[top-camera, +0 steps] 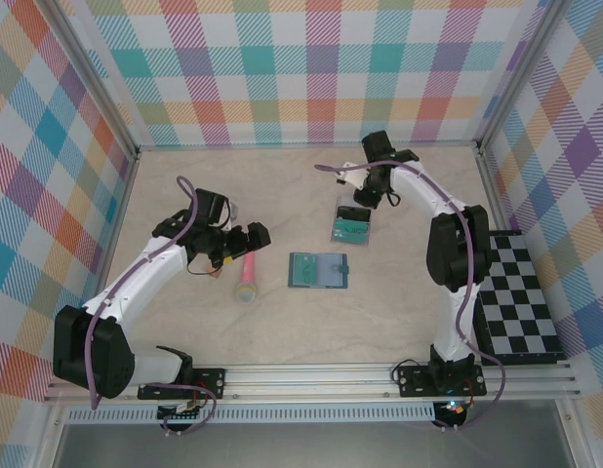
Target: Take the credit cards out of the card holder
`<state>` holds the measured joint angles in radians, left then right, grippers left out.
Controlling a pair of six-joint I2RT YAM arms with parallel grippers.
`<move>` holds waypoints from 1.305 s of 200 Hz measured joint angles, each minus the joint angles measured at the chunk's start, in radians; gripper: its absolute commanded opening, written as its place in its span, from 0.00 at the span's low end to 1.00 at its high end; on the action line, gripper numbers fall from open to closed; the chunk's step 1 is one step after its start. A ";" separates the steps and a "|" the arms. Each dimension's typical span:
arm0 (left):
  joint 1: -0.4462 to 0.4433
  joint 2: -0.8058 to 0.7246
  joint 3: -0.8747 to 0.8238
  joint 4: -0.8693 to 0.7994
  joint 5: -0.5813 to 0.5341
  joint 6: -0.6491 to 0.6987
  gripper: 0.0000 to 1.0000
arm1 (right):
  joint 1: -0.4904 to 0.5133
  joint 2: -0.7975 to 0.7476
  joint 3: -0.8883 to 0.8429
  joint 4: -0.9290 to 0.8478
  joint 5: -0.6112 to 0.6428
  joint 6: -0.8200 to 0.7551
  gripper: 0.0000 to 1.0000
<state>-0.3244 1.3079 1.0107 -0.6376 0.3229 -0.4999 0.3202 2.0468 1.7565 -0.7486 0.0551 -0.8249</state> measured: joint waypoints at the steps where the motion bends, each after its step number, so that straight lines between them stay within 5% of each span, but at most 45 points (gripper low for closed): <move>1: 0.000 0.000 0.000 0.000 0.000 0.000 1.00 | 0.000 0.000 0.000 0.001 0.002 0.001 0.18; 56: 0.000 0.000 -0.014 0.004 0.018 0.000 1.00 | 0.000 -0.066 -0.021 0.043 -0.037 0.208 0.28; 152: -0.022 0.001 -0.029 0.031 0.062 -0.009 1.00 | 0.079 -0.525 -0.459 0.212 -0.163 1.059 0.34; 261: -0.207 0.236 -0.011 0.157 0.047 -0.124 0.88 | 0.285 -0.445 -0.711 0.400 -0.300 1.529 0.40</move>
<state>-0.5316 1.5436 1.0000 -0.4808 0.3695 -0.6243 0.6048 1.6016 1.0451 -0.3485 -0.2447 0.7040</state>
